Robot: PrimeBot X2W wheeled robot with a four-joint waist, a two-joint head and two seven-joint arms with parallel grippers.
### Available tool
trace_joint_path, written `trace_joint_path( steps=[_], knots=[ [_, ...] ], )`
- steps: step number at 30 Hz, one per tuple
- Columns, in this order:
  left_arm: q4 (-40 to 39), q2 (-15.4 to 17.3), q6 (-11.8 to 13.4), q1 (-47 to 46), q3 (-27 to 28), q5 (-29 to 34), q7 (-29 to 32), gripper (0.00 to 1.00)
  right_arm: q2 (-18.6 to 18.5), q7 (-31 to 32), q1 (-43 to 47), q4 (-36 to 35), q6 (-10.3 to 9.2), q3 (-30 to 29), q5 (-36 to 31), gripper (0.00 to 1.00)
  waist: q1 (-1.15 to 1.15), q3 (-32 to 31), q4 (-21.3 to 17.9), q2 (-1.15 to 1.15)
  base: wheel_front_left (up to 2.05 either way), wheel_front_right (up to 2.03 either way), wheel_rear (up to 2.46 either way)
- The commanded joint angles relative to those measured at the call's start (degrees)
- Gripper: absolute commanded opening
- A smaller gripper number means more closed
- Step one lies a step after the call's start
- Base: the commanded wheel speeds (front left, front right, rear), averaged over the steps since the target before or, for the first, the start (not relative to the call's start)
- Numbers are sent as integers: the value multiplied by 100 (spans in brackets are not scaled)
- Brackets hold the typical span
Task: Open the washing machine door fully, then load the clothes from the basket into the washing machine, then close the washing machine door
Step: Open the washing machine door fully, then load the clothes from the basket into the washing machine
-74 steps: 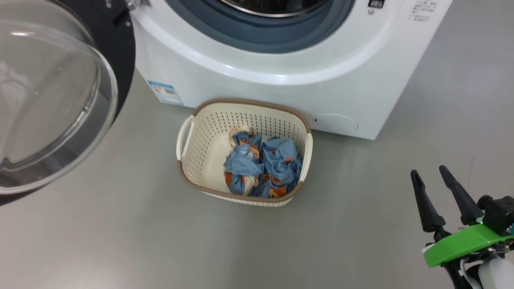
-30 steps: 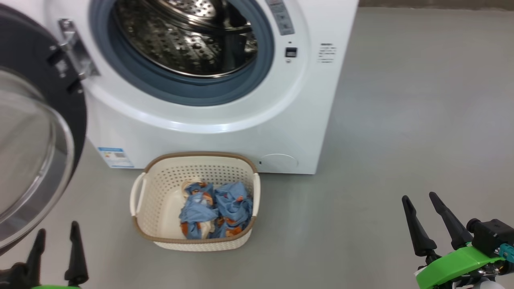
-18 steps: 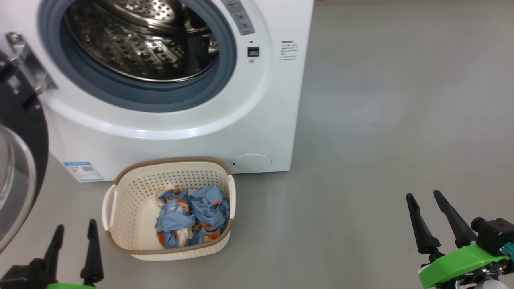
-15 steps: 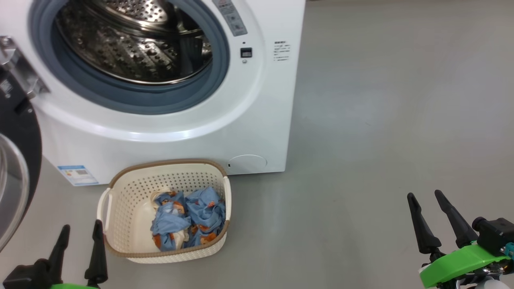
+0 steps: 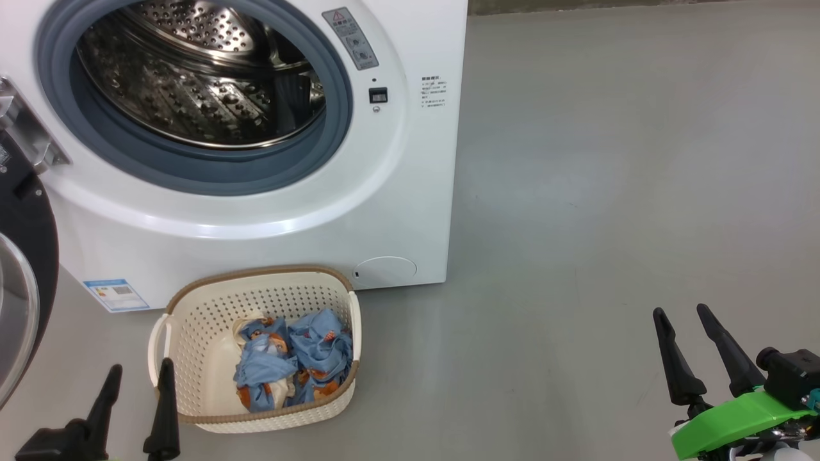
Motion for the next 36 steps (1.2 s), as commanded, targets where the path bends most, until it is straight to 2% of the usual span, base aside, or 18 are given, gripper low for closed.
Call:
trace_joint_path(
  steps=[1,11,27,36],
  knots=[
    [-167,160,-14,-30,151,-43,-37,100,-66,-69,60,-138,9,102,9,100,0,-15,4,0,0,0,0],
    [-148,289,-14,-77,-100,-227,-37,100,-59,-69,37,-164,9,119,7,100,0,56,30,0,9,-33,24],
    [-224,349,-14,-306,-176,-133,-37,100,-8,-69,-56,-204,9,114,3,100,0,232,44,0,63,-189,126],
    [-255,282,-14,-291,-301,-136,-37,100,45,-69,-77,-198,9,92,6,100,0,293,37,0,15,-22,7]
  ],
)
